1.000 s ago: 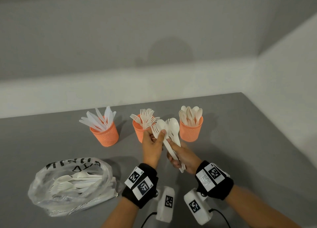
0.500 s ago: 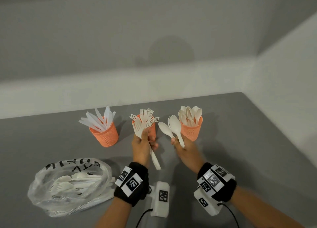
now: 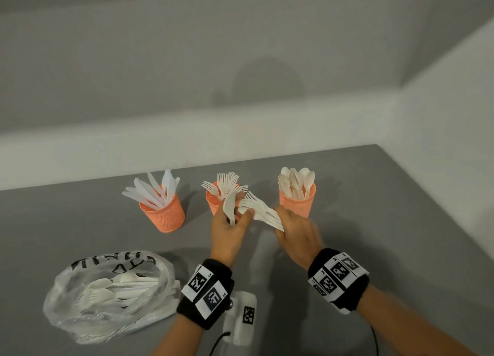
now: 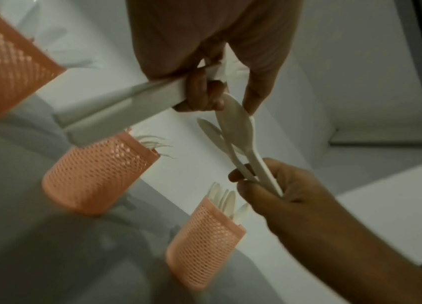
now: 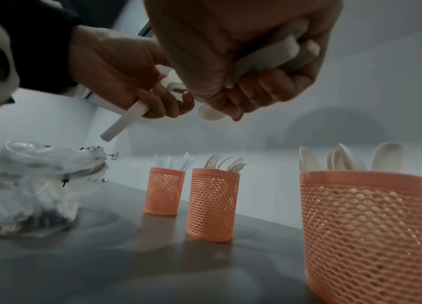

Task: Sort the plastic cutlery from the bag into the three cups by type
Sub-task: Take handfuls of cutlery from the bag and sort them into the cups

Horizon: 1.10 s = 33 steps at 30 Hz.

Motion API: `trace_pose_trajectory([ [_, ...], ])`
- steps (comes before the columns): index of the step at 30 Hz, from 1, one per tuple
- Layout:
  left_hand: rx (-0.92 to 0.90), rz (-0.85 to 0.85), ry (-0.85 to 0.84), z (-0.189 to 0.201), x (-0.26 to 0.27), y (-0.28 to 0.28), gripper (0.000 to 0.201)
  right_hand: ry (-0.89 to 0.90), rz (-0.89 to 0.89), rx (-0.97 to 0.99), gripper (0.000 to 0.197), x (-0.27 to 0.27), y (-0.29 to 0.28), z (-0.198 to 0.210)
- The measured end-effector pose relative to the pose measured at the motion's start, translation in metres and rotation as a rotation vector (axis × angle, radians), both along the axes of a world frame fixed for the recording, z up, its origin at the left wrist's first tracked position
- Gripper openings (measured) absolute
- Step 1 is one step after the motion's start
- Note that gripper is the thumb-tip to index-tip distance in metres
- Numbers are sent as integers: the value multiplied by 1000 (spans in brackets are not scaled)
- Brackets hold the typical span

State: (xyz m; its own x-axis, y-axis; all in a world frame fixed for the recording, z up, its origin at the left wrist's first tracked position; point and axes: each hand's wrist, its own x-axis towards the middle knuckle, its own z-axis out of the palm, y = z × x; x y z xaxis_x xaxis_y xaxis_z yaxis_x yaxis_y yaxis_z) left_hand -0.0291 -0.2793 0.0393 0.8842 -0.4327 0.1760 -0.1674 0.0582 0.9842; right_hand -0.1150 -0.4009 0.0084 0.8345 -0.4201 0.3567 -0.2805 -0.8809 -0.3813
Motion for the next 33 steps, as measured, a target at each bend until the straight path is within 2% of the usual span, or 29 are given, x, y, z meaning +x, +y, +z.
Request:
trace_pose_trajectory([
  [3,232,-147,-246,0,9,6,33,10,71,20,12,-2,-5,1],
  [6,457,-255,-355,6,20,10,36,44,112,-7,13,-6,-9,3],
  [8,545,-289,-423,5,27,11,43,47,135,-20,14,-7,-8,4],
  [9,574,-287,-448,3,30,11,44,43,144,-23,13,-7,-8,3],
  [11,618,-224,-473,4,33,8,35,29,161,-49,11,-6,-8,2],
  [13,582,-164,-460,6,34,7,32,60,172,-28,13,-6,-6,3],
  [15,445,-112,-390,8,32,6,42,83,175,32,17,-5,-6,4],
  [20,70,144,37,14,31,4,19,89,182,198,17,-9,-7,6],
  [23,-106,188,300,21,39,12,23,55,239,393,9,-10,-6,6],
  [27,-256,284,408,29,47,20,28,35,231,727,17,-7,0,5],
  [29,-279,300,476,26,51,22,27,63,212,981,17,-7,4,10],
  [33,-205,156,675,7,49,23,27,91,256,1491,26,-7,6,19],
])
